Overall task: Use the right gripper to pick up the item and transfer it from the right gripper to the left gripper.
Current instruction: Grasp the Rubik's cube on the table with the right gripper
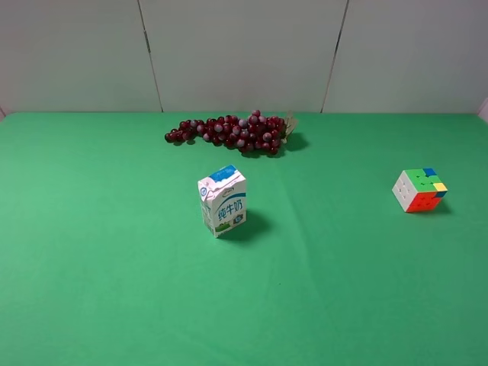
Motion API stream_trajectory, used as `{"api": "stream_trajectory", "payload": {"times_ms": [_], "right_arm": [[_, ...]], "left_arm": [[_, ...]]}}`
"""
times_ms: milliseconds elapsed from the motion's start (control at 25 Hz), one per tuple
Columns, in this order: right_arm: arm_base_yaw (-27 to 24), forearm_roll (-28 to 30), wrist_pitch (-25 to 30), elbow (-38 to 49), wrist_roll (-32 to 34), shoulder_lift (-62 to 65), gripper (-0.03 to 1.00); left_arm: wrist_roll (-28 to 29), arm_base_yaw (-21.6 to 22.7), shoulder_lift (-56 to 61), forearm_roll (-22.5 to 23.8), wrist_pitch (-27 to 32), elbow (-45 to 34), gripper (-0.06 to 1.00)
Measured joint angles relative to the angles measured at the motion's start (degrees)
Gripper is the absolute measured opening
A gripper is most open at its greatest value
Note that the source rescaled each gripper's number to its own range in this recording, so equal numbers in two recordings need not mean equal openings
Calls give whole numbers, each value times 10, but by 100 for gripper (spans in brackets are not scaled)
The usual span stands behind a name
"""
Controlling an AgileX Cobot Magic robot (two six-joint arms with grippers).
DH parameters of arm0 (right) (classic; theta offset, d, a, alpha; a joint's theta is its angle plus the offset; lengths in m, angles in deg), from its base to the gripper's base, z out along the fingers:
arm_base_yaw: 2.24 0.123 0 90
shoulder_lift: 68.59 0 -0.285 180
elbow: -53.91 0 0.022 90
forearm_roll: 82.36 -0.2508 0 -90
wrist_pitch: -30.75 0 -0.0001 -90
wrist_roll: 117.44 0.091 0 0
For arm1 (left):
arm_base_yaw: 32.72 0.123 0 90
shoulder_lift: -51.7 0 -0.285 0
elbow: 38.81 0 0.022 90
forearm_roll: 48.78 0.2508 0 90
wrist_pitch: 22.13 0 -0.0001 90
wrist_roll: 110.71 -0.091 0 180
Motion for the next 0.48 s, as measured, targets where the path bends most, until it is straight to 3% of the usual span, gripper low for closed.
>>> {"api": "stream_trajectory", "payload": {"times_ms": [200,480], "right_arm": [[0,18,-15,-64,-13,-157,99],[0,47,-40,-163,-24,-368,100]], "left_arm": [[0,0,0,0,0,0,78],[0,0,0,0,0,0,78]]}}
